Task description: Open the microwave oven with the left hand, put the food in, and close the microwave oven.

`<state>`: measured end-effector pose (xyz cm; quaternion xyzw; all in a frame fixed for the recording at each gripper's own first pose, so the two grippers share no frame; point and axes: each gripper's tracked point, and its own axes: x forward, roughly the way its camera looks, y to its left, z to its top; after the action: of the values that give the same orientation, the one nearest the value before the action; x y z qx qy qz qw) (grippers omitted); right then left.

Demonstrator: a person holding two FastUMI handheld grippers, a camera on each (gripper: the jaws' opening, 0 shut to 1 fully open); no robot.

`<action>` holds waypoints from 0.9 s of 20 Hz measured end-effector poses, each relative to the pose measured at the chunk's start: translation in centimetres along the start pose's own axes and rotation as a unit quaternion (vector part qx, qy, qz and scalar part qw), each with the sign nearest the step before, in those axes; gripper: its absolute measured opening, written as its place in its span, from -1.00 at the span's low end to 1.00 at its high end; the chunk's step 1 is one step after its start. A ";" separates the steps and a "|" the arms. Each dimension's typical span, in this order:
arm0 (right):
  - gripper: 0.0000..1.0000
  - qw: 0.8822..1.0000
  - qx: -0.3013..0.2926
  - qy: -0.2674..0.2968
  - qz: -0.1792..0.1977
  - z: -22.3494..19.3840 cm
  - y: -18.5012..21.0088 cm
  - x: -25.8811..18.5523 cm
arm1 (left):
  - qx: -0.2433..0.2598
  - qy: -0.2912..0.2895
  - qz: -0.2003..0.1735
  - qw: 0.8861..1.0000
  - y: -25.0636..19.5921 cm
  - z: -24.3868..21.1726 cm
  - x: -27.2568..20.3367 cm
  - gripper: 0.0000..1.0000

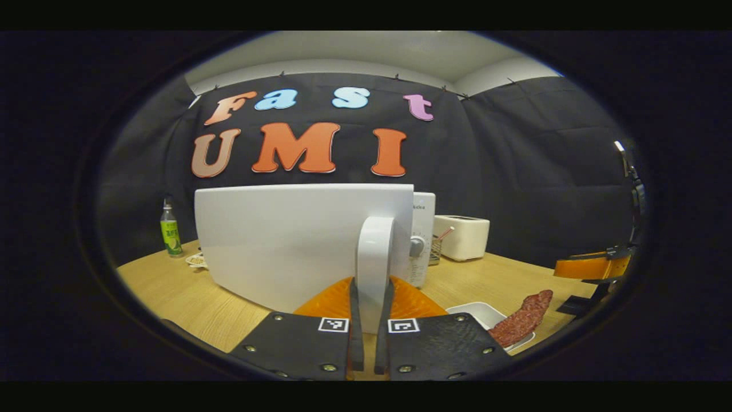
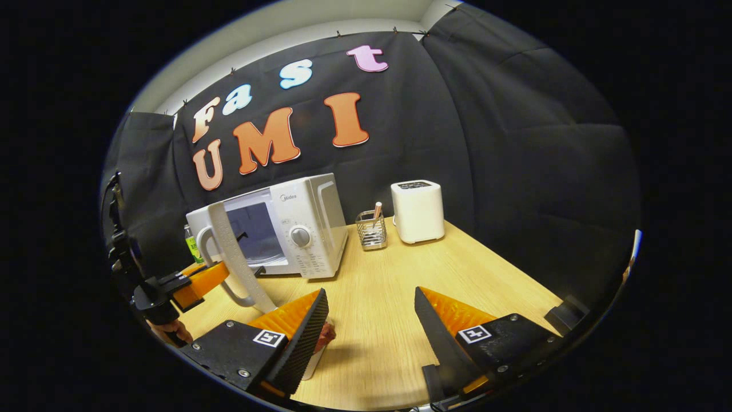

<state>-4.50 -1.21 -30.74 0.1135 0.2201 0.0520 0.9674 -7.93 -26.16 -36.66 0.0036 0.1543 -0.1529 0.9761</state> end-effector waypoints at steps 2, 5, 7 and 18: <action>0.89 1.000 -0.003 0.007 0.002 -0.3 0.7 0.3 | -0.009 -0.020 -0.011 1.000 1.0 0.2 -2.4 -0.85; 0.89 1.000 0.004 0.021 0.012 -1.1 1.9 0.4 | -0.005 -0.037 -0.007 0.999 3.3 0.3 -5.9 -0.77; 0.89 1.000 0.002 0.027 0.010 -1.6 2.4 0.5 | -0.001 -0.045 0.006 0.999 5.0 0.3 -8.0 -0.79; 0.89 0.999 -0.009 0.039 -0.030 -2.3 3.3 1.4 | -0.004 -0.053 0.038 0.998 15.1 0.6 -16.0 -0.77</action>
<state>-4.43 2.68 -32.53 0.0962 0.2610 0.0288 0.9601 -17.71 -7.05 -31.86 -0.0027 0.1030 -0.1151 0.9880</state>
